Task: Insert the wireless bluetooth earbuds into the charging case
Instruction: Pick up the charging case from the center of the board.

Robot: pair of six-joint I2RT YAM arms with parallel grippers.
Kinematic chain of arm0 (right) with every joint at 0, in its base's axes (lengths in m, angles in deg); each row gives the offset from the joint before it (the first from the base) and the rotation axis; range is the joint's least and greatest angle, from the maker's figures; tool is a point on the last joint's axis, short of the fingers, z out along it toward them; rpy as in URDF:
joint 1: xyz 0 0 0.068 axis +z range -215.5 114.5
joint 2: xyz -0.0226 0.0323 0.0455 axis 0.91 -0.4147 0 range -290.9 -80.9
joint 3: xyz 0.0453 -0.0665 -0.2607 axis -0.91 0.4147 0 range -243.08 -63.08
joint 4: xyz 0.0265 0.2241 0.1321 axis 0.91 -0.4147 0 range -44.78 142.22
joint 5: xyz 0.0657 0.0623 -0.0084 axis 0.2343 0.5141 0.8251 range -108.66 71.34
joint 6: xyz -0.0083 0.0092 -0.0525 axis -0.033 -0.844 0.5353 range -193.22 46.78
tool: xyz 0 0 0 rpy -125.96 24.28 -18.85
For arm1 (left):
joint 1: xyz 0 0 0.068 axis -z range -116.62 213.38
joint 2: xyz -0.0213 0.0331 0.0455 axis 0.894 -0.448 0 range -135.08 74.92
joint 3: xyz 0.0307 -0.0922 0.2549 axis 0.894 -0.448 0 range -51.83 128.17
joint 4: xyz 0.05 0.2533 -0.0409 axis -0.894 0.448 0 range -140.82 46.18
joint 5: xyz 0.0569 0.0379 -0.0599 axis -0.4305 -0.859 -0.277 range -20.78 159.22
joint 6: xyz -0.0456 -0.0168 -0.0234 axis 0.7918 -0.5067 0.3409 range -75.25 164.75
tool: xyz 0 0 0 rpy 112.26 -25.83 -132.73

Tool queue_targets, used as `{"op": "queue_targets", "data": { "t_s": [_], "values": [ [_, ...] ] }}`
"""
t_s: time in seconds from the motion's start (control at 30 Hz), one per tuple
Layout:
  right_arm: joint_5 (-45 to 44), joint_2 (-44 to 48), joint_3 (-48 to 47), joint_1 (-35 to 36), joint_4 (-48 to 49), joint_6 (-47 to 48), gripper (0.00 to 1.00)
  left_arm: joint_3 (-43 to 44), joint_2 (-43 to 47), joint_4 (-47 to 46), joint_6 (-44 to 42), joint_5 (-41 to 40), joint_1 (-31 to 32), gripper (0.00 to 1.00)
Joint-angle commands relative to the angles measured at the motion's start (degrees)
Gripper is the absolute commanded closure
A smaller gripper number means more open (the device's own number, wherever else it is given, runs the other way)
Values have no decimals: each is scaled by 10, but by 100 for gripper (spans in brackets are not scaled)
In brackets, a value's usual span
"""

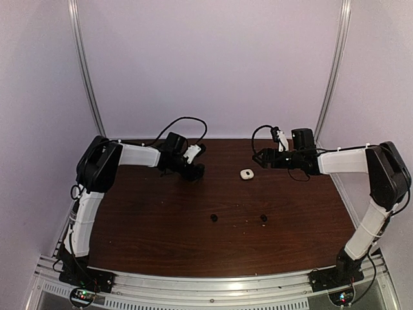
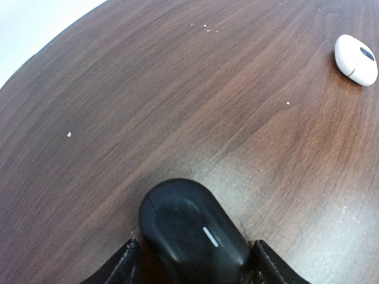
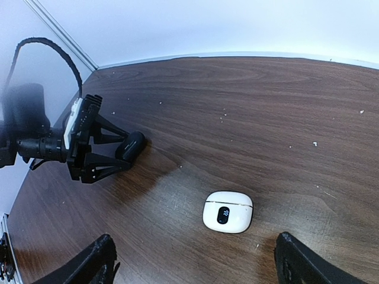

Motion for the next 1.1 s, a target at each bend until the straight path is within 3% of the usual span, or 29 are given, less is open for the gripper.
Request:
{"op": "queue_targets", "data": {
  "t_s": [0.0,0.13,0.37,0.6,1.07],
  "values": [
    [-3,13,3,-4,12,2,6,12,-38,23,33,-14,1,36],
    [-1,13,2,-4,13,0,7,23,-46,32,41,-49,1,42],
    [-4,21,5,-4,8,3,7,22,-43,32,35,-77,1,61],
    [2,27,10,-4,6,6,7,-21,-9,4,4,-60,1,70],
    [65,28,61,-3,59,-28,10,-235,147,-124,-19,-31,28,73]
  ]
}}
